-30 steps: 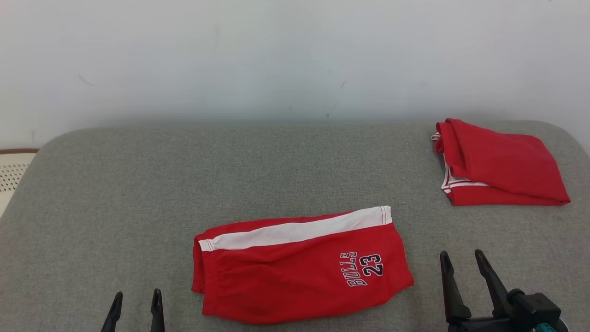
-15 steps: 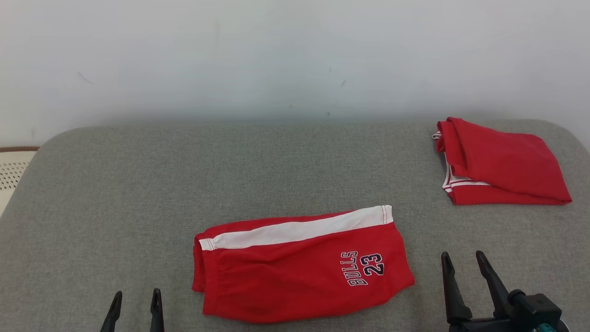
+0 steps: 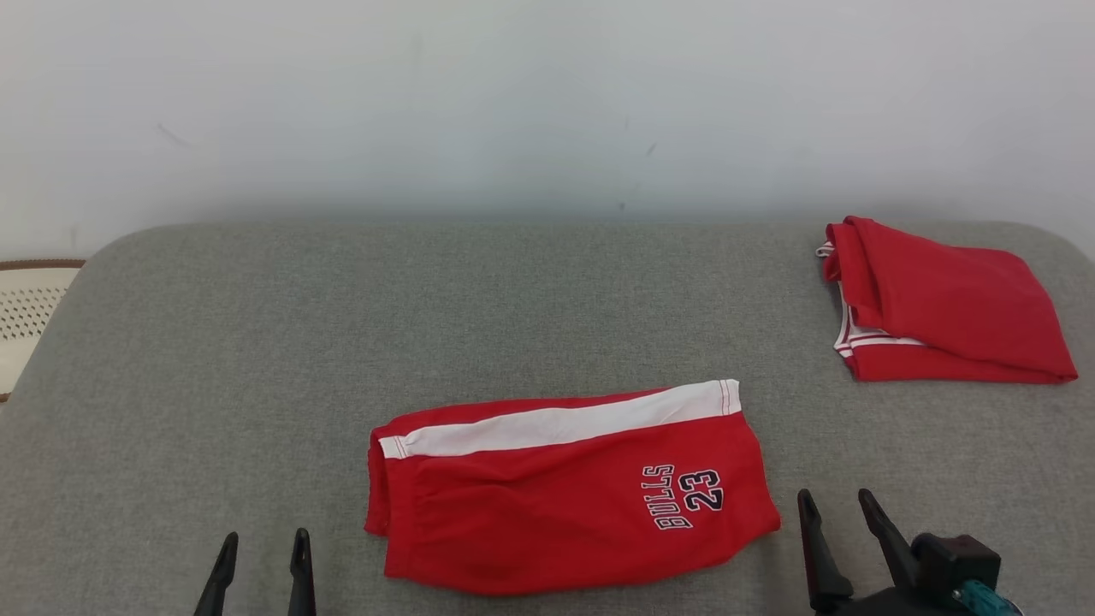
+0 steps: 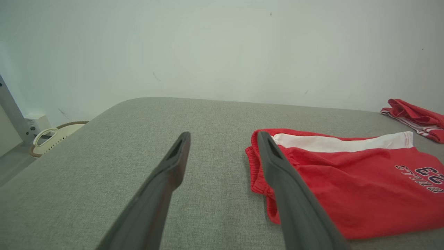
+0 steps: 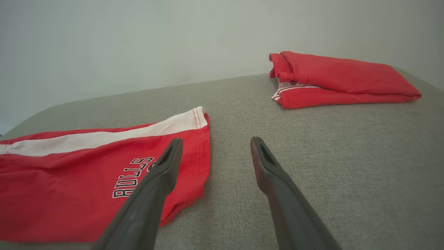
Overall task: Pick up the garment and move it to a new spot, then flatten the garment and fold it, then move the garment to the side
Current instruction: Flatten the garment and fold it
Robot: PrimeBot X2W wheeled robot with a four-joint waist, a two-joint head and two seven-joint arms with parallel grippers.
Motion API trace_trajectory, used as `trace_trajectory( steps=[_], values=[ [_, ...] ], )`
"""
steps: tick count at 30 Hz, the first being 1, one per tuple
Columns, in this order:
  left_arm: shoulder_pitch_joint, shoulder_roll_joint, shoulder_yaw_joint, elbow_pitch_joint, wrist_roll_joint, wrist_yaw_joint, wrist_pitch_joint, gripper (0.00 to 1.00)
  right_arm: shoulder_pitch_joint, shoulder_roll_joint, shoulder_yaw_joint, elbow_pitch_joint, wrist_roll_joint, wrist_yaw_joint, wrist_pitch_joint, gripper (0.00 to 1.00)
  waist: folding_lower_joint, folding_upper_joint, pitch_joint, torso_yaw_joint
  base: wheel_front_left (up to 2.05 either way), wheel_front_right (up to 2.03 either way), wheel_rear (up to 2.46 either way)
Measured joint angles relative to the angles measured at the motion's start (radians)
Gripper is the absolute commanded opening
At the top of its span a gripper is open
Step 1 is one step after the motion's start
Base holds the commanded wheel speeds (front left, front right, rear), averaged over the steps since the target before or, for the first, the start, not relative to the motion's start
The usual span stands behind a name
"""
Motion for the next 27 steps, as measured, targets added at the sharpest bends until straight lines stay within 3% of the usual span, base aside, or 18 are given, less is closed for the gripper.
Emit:
trace_trajectory(
  steps=[19, 27],
  values=[
    [-0.05, -0.007, -0.072, 0.038, -0.005, -0.008, 0.0, 1.0, -0.42, -0.028, -0.006, 0.605, 0.007, 0.0, 0.123, 1.0, 0.0, 0.0, 0.041, 0.128, 0.0, 0.0, 0.0],
    [-0.058, -0.008, -0.067, 0.034, -0.012, 0.001, 0.0, 1.0, -0.497, -0.025, -0.025, 0.756, 0.031, 0.0, 0.103, 1.0, 0.0, 0.0, 0.064, 0.159, 0.0, 0.0, 0.0]
  ],
)
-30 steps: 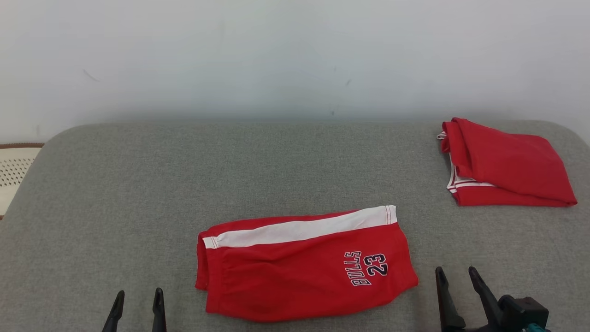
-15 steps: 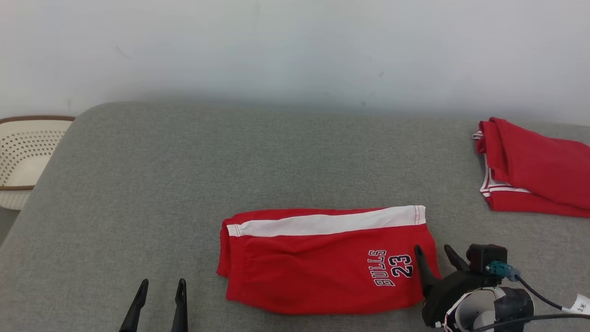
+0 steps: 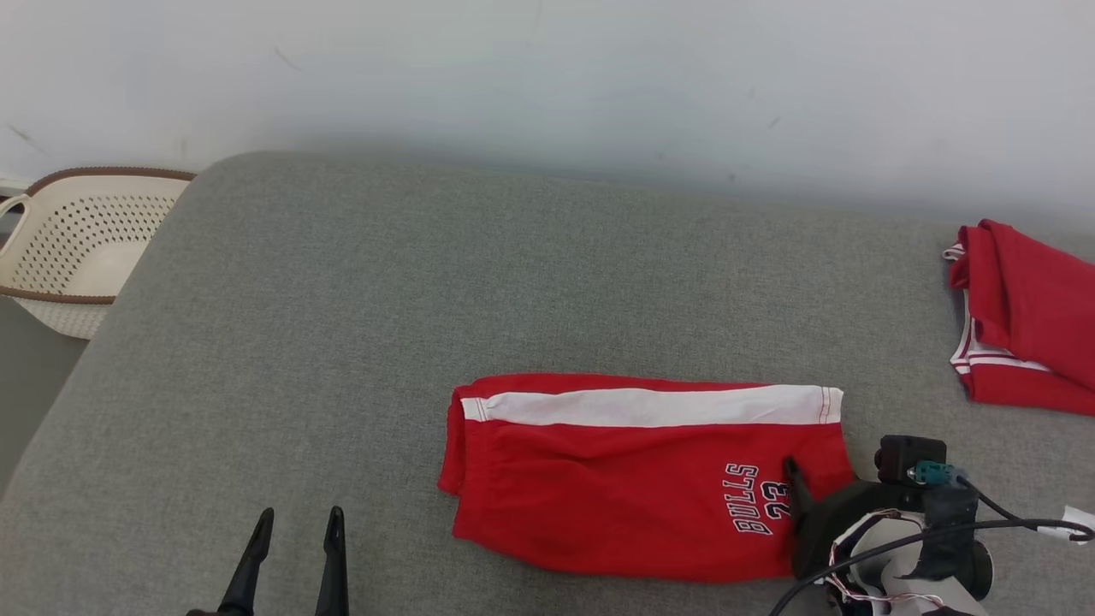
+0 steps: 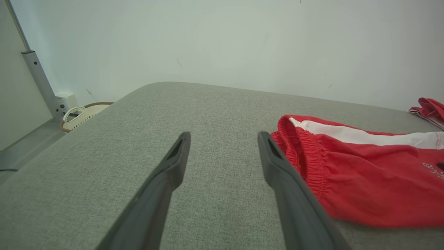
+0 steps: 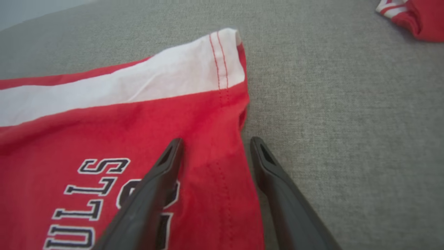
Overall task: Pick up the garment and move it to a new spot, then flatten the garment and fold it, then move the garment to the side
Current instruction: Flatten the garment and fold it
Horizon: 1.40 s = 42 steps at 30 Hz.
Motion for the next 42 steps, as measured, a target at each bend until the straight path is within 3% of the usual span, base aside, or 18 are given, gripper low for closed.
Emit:
trace_trajectory(
  steps=[2, 3, 4, 11, 18, 23, 32, 42],
  values=[
    [-0.004, 0.0, 0.002, -0.001, -0.001, 0.0, 0.0, 1.0, -0.016, 0.012, 0.022, 0.019, 0.055, -0.001, -0.01, 1.0, 0.0, 0.0001, 0.008, 0.001, 0.0, 0.0, 0.0],
    [-0.005, 0.0, 0.002, 0.0, -0.001, 0.0, 0.0, 1.0, -0.021, 0.015, 0.038, 0.023, 0.067, -0.001, -0.016, 0.4, 0.0, 0.0001, 0.01, 0.0, 0.0, 0.0, 0.0],
    [-0.005, 0.0, 0.002, 0.0, -0.001, 0.0, 0.0, 1.0, -0.021, 0.02, 0.052, 0.023, 0.081, -0.001, -0.025, 0.0, 0.0, 0.0001, 0.011, 0.0, 0.0, 0.0, 0.0],
    [-0.006, -0.001, 0.008, 0.003, -0.002, 0.0, 0.0, 1.0, -0.032, 0.011, 0.107, 0.046, 0.135, 0.001, -0.069, 0.0, 0.0001, 0.0001, 0.006, -0.009, 0.0, 0.0, 0.0],
    [-0.003, -0.001, 0.016, 0.007, -0.004, 0.0, 0.0, 1.0, -0.034, -0.095, 0.118, 0.073, 0.179, 0.0, -0.098, 0.0, 0.0, 0.0001, -0.019, -0.022, 0.0, 0.0, 0.0],
    [0.014, -0.002, 0.016, 0.006, -0.008, 0.001, 0.0, 1.0, -0.032, -0.13, 0.15, 0.043, 0.217, 0.0, -0.097, 0.0, -0.0001, 0.0001, -0.032, -0.039, 0.0, 0.0, 0.0],
    [0.016, -0.002, 0.01, 0.009, -0.01, 0.0, 0.0, 1.0, -0.004, -0.109, 0.27, -0.19, 0.36, 0.0, -0.059, 0.0, -0.0001, 0.0, -0.047, -0.056, 0.0, 0.0, 0.0],
    [0.014, -0.003, -0.009, 0.02, -0.011, -0.013, 0.0, 1.0, 0.047, -0.043, 0.368, -0.362, 0.392, 0.0, 0.012, 0.0, -0.0001, 0.0001, -0.051, -0.014, 0.0, 0.0, 0.0]
  ],
)
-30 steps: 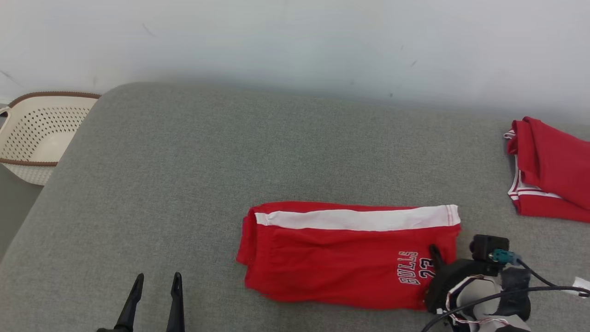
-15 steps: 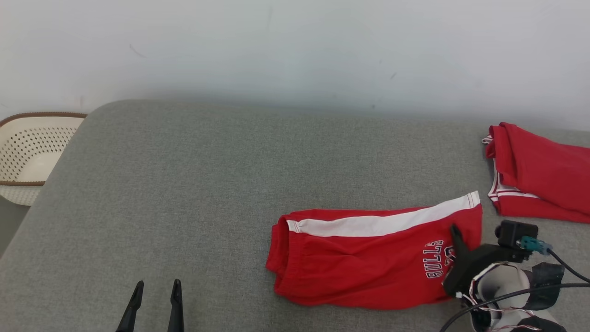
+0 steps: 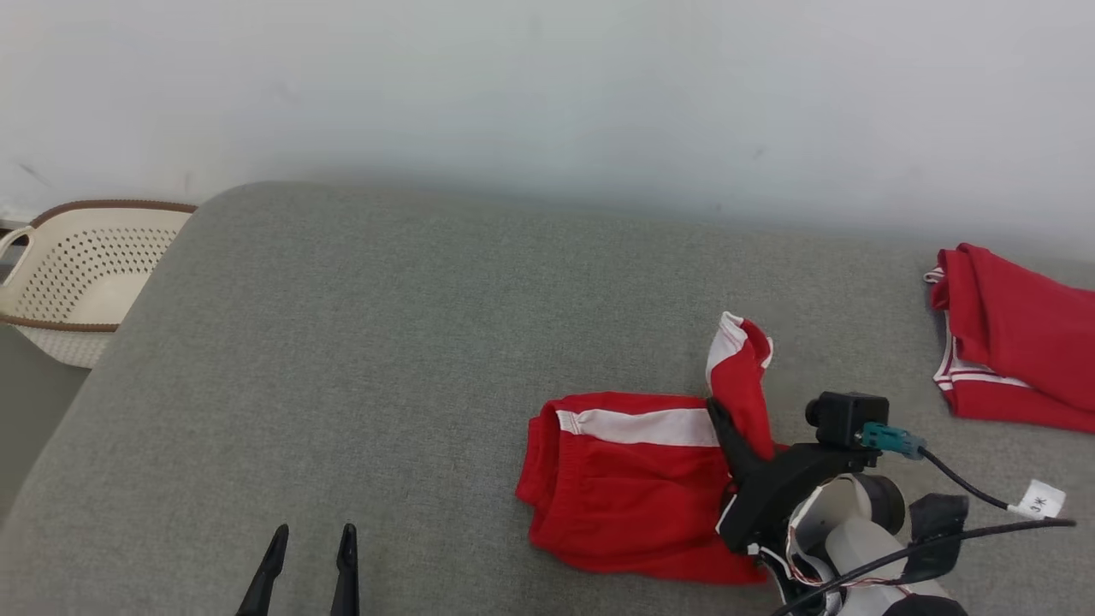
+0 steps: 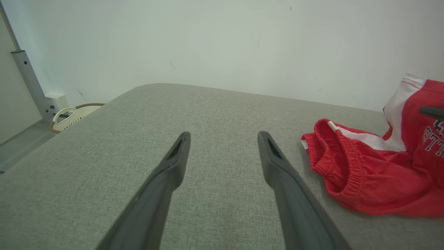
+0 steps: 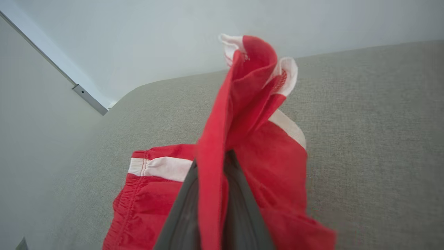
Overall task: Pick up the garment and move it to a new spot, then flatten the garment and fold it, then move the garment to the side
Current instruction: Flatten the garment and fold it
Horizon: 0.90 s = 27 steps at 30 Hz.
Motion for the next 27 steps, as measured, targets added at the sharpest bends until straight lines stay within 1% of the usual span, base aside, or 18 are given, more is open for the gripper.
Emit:
trace_trajectory(
  steps=[7, 13, 17, 18, 19, 20, 23, 27],
  values=[
    [-0.025, 0.0, -0.029, 0.02, 0.0, -0.008, 0.0, 1.0, 0.0, 0.059, 0.023, 0.015, -0.015, 0.0, 0.026, 0.0, 0.0, 0.0, 0.0, 0.051, 0.0, 0.0, 0.0],
    [-0.041, -0.001, -0.054, 0.03, -0.004, -0.011, 0.0, 1.0, -0.004, 0.089, 0.033, 0.058, -0.022, 0.0, 0.026, 0.0, 0.0, 0.0, 0.005, 0.094, 0.0, 0.0, 0.0],
    [-0.043, -0.001, -0.063, 0.039, -0.007, -0.008, 0.0, 1.0, -0.009, 0.103, 0.042, 0.093, -0.027, 0.0, 0.016, 0.0, 0.0, 0.0, 0.009, 0.109, 0.0, 0.0, 0.0],
    [-0.044, -0.001, -0.064, 0.041, -0.008, -0.004, 0.0, 1.0, -0.014, 0.106, 0.047, 0.107, -0.029, 0.0, 0.015, 0.13, 0.0, 0.0, 0.011, 0.11, 0.0, 0.0, 0.0],
    [-0.044, -0.001, -0.065, 0.042, -0.009, -0.004, 0.0, 1.0, -0.021, 0.106, 0.054, 0.119, -0.049, 0.0, 0.004, 0.53, 0.0, 0.0, 0.011, 0.111, 0.0, 0.0, 0.0],
    [-0.044, -0.001, -0.066, 0.044, -0.01, -0.004, 0.0, 1.0, -0.028, 0.107, 0.051, 0.126, -0.065, 0.0, -0.011, 1.0, 0.0001, 0.0, 0.012, 0.11, 0.0, 0.0, 0.0],
    [-0.044, -0.001, -0.061, 0.044, -0.012, 0.001, 0.0, 1.0, -0.032, 0.109, 0.045, 0.122, -0.06, 0.0, -0.045, 1.0, 0.0001, 0.0, 0.01, 0.103, 0.0, 0.0, 0.0],
    [-0.042, -0.001, -0.051, 0.044, -0.014, 0.005, 0.0, 1.0, -0.038, 0.106, 0.025, 0.066, -0.045, 0.0, -0.085, 1.0, 0.0001, 0.0, 0.008, 0.087, 0.0, 0.0, 0.0]
  ],
)
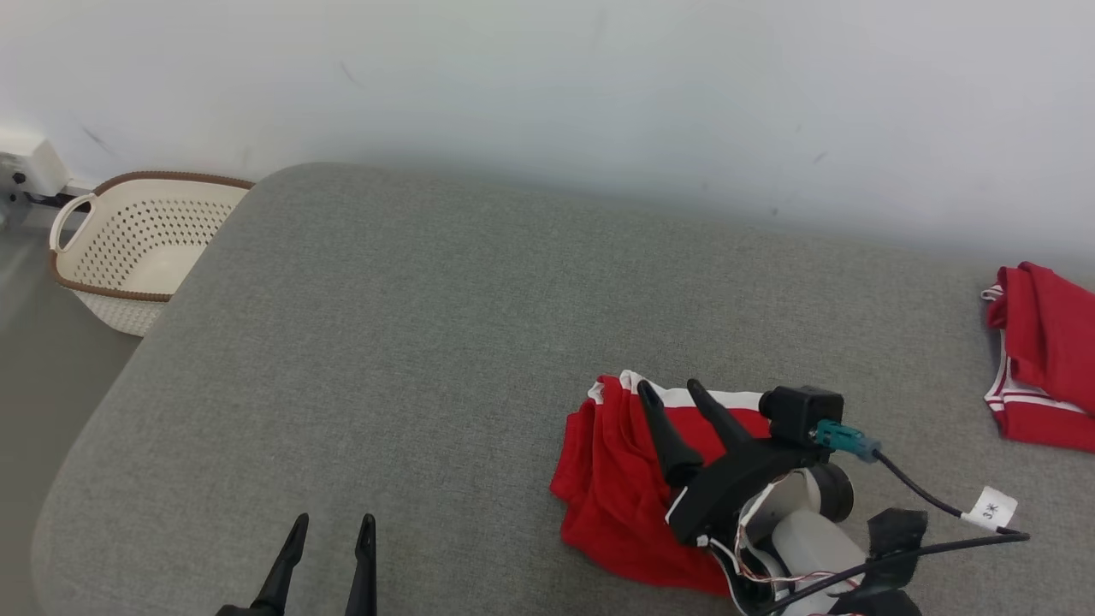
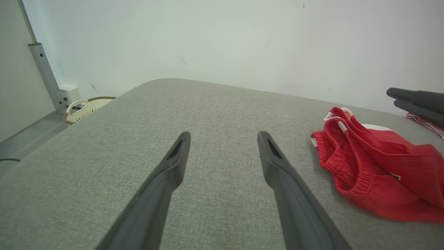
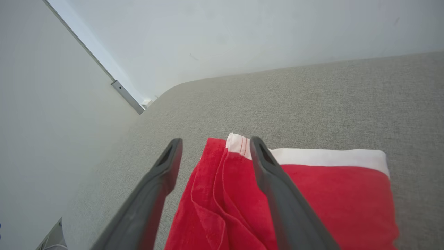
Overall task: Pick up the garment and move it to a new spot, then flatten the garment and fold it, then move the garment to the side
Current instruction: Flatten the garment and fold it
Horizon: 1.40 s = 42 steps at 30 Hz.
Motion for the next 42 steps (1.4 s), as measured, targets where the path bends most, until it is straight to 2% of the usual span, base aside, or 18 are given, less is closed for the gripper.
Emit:
trace_trajectory(
  steps=[5, 9, 13, 19, 20, 21, 22, 23, 27, 31, 37, 42],
  values=[
    [0.003, 0.0, 0.009, -0.007, -0.002, 0.002, 0.0, 1.0, 0.011, -0.055, -0.052, -0.125, 0.013, 0.0, -0.028, 1.0, 0.0, -0.0001, -0.001, -0.026, 0.0, 0.0, 0.0],
    [0.007, 0.0, 0.016, -0.015, -0.003, 0.003, 0.0, 1.0, 0.041, -0.099, -0.135, -0.187, -0.027, 0.0, -0.039, 1.0, 0.0, 0.0, -0.002, -0.047, 0.0, 0.0, 0.0],
    [0.01, 0.0, 0.019, -0.016, -0.003, 0.002, 0.0, 1.0, 0.089, -0.129, -0.214, -0.199, -0.091, 0.0, -0.033, 1.0, 0.0, 0.0, -0.003, -0.057, 0.0, 0.0, 0.0],
    [0.014, 0.0, 0.02, -0.018, -0.003, 0.0, 0.0, 1.0, 0.142, -0.123, -0.268, -0.168, -0.167, 0.0, -0.026, 1.0, 0.0, 0.0, -0.001, -0.053, 0.0, 0.0, 0.0],
    [0.014, 0.0, 0.02, -0.017, -0.003, 0.0, 0.0, 1.0, 0.148, -0.12, -0.271, -0.158, -0.183, 0.0, -0.03, 0.95, 0.0, 0.0, 0.0, -0.052, 0.0, 0.0, 0.0],
    [0.014, 0.0, 0.02, -0.017, -0.003, 0.0, 0.0, 1.0, 0.152, -0.114, -0.274, -0.149, -0.186, 0.0, -0.031, 0.47, 0.0, 0.0, 0.001, -0.05, 0.0, 0.0, 0.0],
    [0.014, 0.0, 0.019, -0.018, -0.003, 0.0, 0.0, 1.0, 0.156, -0.106, -0.274, -0.137, -0.186, 0.0, -0.035, 0.11, 0.0, 0.0, 0.002, -0.049, 0.0, 0.0, 0.0],
    [0.014, 0.0, 0.019, -0.018, -0.003, 0.0, 0.0, 1.0, 0.157, -0.099, -0.272, -0.123, -0.19, 0.0, -0.044, 0.0, 0.0, 0.0, 0.003, -0.047, 0.0, 0.0, 0.0],
    [0.007, 0.0, 0.014, -0.017, -0.003, 0.0, 0.0, 1.0, 0.156, -0.096, -0.241, -0.022, -0.257, 0.0, -0.086, 0.0, 0.0, 0.0, 0.009, -0.036, 0.0, 0.0, 0.0],
    [0.003, 0.0, 0.015, -0.018, -0.002, 0.0, 0.0, 1.0, 0.152, -0.07, -0.225, 0.049, -0.268, 0.0, -0.111, 0.0, 0.0, 0.0, 0.014, -0.024, 0.0, 0.0, 0.0],
    [0.001, 0.0, 0.016, -0.017, -0.001, -0.002, 0.0, 1.0, 0.121, -0.055, -0.199, 0.119, -0.29, 0.0, -0.123, 0.0, 0.0, 0.0, 0.021, -0.009, 0.0, 0.0, 0.0],
    [-0.002, 0.0, 0.018, -0.016, -0.001, -0.008, 0.0, 1.0, 0.114, -0.024, -0.178, 0.104, -0.3, 0.0, -0.124, 0.0, 0.0, 0.0, 0.027, 0.005, 0.0, 0.0, 0.0]
  ],
)
